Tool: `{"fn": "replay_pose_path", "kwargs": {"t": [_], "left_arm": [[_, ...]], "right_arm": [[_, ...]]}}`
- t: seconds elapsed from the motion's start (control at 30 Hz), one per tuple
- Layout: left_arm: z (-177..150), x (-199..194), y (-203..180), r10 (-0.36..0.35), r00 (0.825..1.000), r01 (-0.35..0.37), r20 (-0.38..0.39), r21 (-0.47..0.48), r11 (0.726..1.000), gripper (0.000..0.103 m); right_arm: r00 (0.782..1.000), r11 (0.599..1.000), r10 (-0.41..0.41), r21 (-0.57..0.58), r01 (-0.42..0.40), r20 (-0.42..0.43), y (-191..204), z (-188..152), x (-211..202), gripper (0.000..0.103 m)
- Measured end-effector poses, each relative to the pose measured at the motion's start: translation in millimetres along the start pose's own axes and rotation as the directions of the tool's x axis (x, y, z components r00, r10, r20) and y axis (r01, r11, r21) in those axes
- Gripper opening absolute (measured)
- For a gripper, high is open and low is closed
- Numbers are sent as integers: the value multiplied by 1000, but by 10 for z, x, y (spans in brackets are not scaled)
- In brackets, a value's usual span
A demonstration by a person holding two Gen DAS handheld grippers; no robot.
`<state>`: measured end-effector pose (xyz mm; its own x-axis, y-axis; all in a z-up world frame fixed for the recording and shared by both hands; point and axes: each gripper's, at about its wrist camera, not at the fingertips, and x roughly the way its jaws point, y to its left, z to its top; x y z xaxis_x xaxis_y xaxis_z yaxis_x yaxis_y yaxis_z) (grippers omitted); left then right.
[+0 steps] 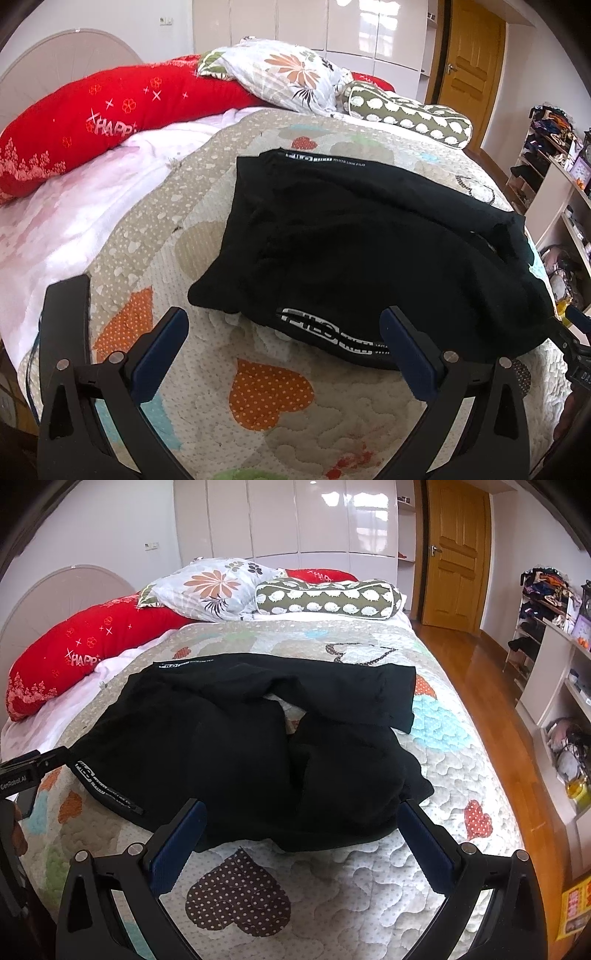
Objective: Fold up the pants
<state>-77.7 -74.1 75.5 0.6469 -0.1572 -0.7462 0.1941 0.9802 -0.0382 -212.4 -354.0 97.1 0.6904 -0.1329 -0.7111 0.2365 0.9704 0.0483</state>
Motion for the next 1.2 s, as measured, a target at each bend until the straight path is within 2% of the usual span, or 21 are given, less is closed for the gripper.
{"fn": "replay_pose_path", "kwargs": {"t": [0.13,0.23,0.37,0.47,0.67,0.83,0.93,1.0,1.03,1.07,1.1,1.13,1.17,1.2], "left_arm": [[-39,87,30,10,1000,-10,-26,-6,1000,103],[-73,141,90,-18,999,17,-44,-29,999,103],[-131,285,273,-105,990,93,-93,-118,989,103],[-155,397,412,-129,985,106,-116,-188,977,103],[-81,561,577,-128,984,90,-123,-278,957,103],[-2,686,495,-154,979,112,-135,-280,953,103],[52,741,392,-234,964,190,-127,-285,940,103],[70,803,320,-241,963,200,-120,-281,939,102],[78,821,285,-228,967,191,-114,-268,944,93],[90,823,253,-215,970,181,-111,-253,950,84],[104,814,229,-190,975,159,-113,-237,958,61],[122,808,227,-180,977,150,-111,-231,961,35],[129,793,251,-210,971,179,-110,-241,954,22],[138,784,277,-256,959,219,-118,-259,941,16]], "right_arm": [[1000,1000,3,24,-3,-12,-76,-10,63,103],[1000,999,2,34,-1,-16,-121,-12,99,103],[1000,997,-16,73,18,-22,-280,-21,148,102],[999,993,-23,118,27,-29,-457,-32,182,102],[1000,976,-24,215,26,-9,-823,64,242,102],[998,962,-47,269,53,-32,-1064,237,441,90],[998,942,-18,333,38,-64,-1195,206,557,87],[995,942,35,336,-3,-89,-1176,136,670,82],[995,944,42,328,-9,-95,-1154,112,699,79],[996,959,16,284,9,-88,-1086,85,724,73],[997,964,7,265,14,-80,-1057,81,726,62],[997,966,24,259,-5,-67,-1041,81,716,34],[996,954,86,289,-74,-30,-1067,91,674,13],[994,945,109,311,-103,-3,-1090,93,628,13]]}}
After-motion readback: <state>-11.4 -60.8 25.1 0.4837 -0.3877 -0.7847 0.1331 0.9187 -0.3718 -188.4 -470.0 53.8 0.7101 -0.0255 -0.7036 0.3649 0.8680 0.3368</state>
